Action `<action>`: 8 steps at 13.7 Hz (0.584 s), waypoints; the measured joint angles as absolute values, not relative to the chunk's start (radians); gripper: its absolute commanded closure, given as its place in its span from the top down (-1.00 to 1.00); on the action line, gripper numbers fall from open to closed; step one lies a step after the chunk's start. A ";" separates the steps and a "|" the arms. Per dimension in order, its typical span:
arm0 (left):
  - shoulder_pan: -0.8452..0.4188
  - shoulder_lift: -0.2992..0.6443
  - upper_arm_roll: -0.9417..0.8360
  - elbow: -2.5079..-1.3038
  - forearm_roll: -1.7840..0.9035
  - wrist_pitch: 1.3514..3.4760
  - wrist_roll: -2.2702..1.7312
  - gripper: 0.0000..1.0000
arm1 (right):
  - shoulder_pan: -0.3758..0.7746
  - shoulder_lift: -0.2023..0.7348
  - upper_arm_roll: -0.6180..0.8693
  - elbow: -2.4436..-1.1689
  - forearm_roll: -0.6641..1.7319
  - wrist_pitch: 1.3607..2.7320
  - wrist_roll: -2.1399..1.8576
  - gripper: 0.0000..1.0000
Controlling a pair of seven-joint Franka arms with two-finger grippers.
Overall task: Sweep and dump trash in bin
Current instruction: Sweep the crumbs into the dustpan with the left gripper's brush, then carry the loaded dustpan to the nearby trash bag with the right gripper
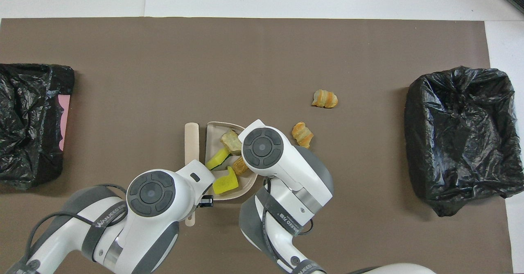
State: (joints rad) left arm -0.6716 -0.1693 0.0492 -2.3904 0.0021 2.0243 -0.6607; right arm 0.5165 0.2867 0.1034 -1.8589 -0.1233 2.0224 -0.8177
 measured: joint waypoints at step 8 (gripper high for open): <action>-0.823 -0.201 0.027 -2.416 -0.056 2.014 -0.731 -1.00 | 0.267 0.200 0.096 -1.797 -0.014 1.970 -1.188 -1.00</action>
